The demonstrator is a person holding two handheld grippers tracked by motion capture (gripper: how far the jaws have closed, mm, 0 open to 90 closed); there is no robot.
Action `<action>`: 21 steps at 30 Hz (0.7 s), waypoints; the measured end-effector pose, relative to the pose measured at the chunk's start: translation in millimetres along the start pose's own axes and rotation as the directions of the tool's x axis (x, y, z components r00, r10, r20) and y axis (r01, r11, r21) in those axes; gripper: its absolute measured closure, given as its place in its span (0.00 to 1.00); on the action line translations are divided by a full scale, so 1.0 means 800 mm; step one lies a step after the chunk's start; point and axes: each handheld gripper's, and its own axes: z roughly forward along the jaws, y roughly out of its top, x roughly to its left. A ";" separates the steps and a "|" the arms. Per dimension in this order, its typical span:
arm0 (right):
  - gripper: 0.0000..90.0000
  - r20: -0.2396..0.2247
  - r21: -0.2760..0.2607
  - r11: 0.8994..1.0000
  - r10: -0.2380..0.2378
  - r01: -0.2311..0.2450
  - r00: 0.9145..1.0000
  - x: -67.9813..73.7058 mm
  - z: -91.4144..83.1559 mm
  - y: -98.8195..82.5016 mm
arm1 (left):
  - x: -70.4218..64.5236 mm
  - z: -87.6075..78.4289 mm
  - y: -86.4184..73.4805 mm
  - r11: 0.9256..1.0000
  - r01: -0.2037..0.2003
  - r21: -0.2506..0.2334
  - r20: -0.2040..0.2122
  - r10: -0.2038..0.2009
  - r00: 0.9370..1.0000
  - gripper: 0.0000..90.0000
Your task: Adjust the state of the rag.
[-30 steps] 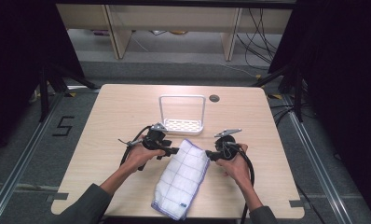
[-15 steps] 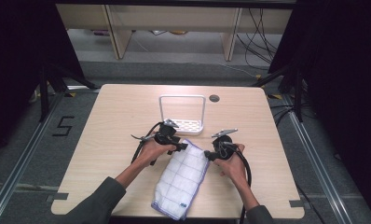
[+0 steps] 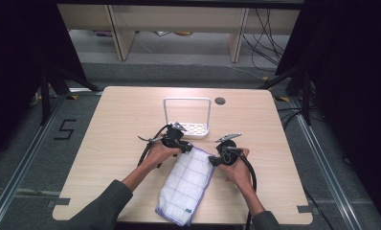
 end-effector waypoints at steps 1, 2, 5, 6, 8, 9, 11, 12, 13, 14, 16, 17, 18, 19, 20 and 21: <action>0.54 -0.004 0.007 1.000 -0.021 0.021 1.000 0.000 0.000 0.001 | -0.002 -0.002 -0.001 1.000 -0.012 -0.003 -0.007 0.012 1.000 0.85; 0.54 -0.004 0.007 1.000 -0.021 0.021 1.000 0.000 0.000 0.001 | -0.002 -0.002 -0.001 1.000 -0.012 -0.003 -0.007 0.012 1.000 0.86; 0.53 -0.025 0.000 1.000 -0.004 0.004 1.000 -0.002 0.002 0.002 | -0.001 -0.005 -0.003 1.000 -0.011 -0.009 -0.012 0.011 1.000 0.86; 0.52 -0.029 -0.001 1.000 -0.004 0.004 1.000 -0.004 0.000 0.004 | -0.001 -0.005 -0.004 1.000 -0.008 -0.017 -0.008 0.008 1.000 0.87; 0.51 -0.036 -0.020 1.000 0.015 -0.016 0.999 -0.004 -0.005 0.007 | 0.000 -0.006 -0.004 1.000 -0.010 -0.011 0.004 0.010 1.000 0.90; 0.50 -0.036 -0.024 1.000 0.010 -0.011 0.999 -0.004 -0.007 0.008 | 0.001 -0.006 -0.004 1.000 -0.024 0.001 0.005 0.024 1.000 0.90; 0.49 -0.044 -0.023 1.000 0.015 -0.016 0.999 -0.004 -0.010 0.011 | -0.001 -0.005 -0.005 1.000 -0.017 -0.013 0.000 0.017 1.000 0.92; 0.49 -0.042 -0.023 1.000 0.013 -0.014 0.999 -0.003 -0.009 0.011 | 0.000 -0.005 -0.005 1.000 -0.016 -0.011 0.007 0.016 1.000 0.92; 0.49 -0.040 -0.011 1.000 0.009 -0.009 0.999 -0.002 -0.005 0.011 | 0.001 -0.005 -0.005 1.000 -0.017 -0.011 0.012 0.017 1.000 0.92; 0.49 -0.040 -0.011 1.000 0.009 -0.009 0.999 -0.002 -0.005 0.011 | 0.001 -0.005 -0.005 1.000 -0.017 -0.011 0.012 0.017 1.000 0.92; 0.49 -0.036 -0.002 1.000 0.000 0.000 0.999 -0.003 0.001 0.011 | 0.002 -0.005 -0.006 1.000 -0.011 -0.015 0.017 0.012 1.000 0.92; 0.49 -0.043 0.001 1.000 -0.001 0.001 0.999 -0.003 0.002 0.011 | 0.002 -0.005 -0.006 1.000 -0.009 -0.016 0.017 0.010 1.000 0.92; 0.50 -0.044 -0.001 1.000 0.001 -0.001 0.999 -0.002 0.003 0.011 | 0.003 -0.005 -0.006 1.000 -0.010 -0.016 0.018 0.010 1.000 0.92; 0.51 -0.048 0.002 1.000 -0.008 0.008 0.999 -0.002 0.004 0.011 | 0.003 -0.005 -0.006 1.000 -0.008 -0.017 0.020 0.009 1.000 0.92; 0.53 -0.053 0.003 1.000 -0.014 0.014 0.998 -0.002 0.007 0.011 | 0.003 -0.006 -0.006 1.000 -0.007 -0.017 0.021 0.008 1.000 0.92; 0.55 -0.051 0.005 1.000 -0.016 0.016 0.999 -0.001 0.007 0.011 | 0.004 -0.006 -0.007 1.000 -0.006 -0.016 0.021 0.006 1.000 0.92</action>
